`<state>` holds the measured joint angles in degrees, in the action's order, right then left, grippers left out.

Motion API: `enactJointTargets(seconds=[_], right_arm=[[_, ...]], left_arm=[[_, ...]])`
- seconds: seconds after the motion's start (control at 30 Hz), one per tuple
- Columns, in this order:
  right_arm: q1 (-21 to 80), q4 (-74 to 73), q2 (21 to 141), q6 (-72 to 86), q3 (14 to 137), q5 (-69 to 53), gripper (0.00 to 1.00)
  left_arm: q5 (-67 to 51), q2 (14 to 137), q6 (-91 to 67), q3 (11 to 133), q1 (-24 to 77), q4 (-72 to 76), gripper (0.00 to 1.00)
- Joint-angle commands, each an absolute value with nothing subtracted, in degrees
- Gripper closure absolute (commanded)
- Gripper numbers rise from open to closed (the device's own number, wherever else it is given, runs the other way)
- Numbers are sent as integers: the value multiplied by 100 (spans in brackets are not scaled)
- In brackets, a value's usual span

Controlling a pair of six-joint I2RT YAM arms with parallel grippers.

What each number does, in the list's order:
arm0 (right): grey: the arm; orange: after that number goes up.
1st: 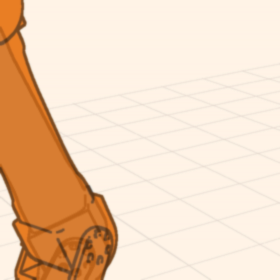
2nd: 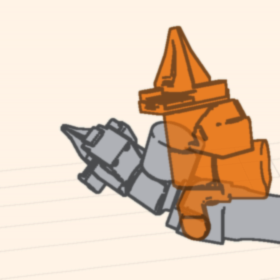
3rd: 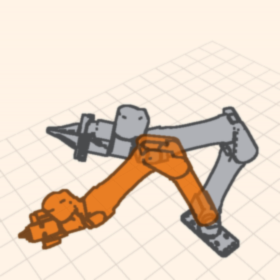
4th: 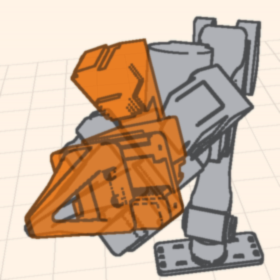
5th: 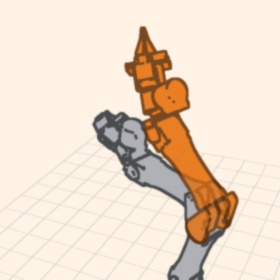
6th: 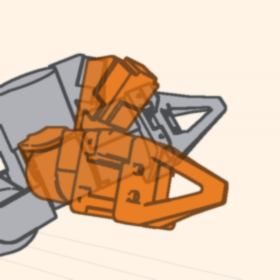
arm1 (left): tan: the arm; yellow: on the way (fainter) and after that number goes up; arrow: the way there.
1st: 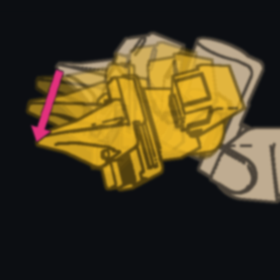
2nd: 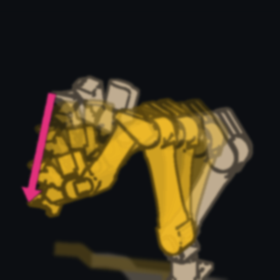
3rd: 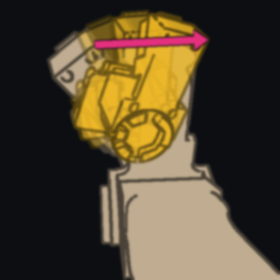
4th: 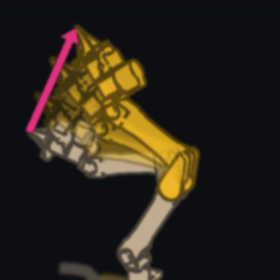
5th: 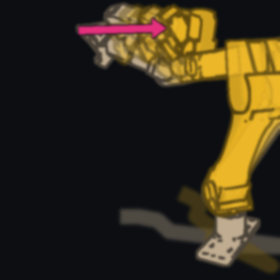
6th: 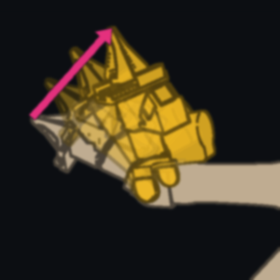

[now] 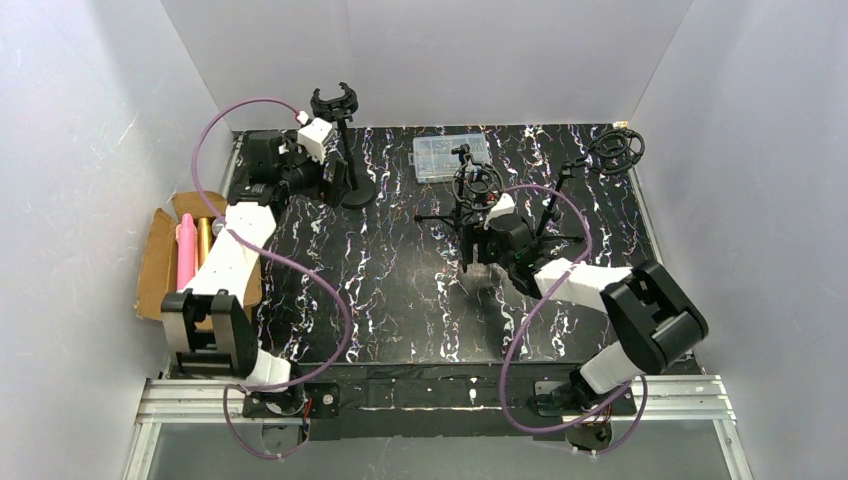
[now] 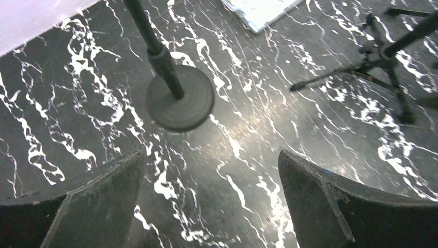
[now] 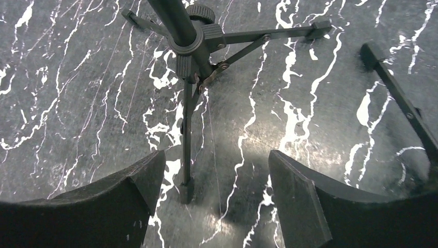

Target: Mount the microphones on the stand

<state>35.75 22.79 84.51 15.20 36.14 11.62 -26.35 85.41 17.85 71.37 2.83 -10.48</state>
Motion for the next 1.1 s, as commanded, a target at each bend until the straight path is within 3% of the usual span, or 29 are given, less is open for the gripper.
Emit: enactJointTargets(seconds=[0.0, 0.23, 0.67, 0.83, 1.07], right_arm=[[3595, 3055, 8959, 1580, 3989, 1125, 20], [3599, 3238, 9953, 1654, 4517, 1154, 39], [3885, 2921, 11444, 1240, 6130, 1327, 91], [4091, 2601, 12209, 1159, 7221, 1670, 99], [4383, 1851, 13079, 1020, 8598, 2656, 99]], left_arm=[[-2771, 7787, 1529, 6855, 272, -1805, 2], [-2678, 7227, 1456, 6469, 270, -1998, 2], [-2565, 7001, 1502, 6317, 267, -2022, 2], [-2493, 7003, 1635, 6243, 269, -1995, 2], [-2439, 6929, 1768, 6132, 265, -1934, 2]])
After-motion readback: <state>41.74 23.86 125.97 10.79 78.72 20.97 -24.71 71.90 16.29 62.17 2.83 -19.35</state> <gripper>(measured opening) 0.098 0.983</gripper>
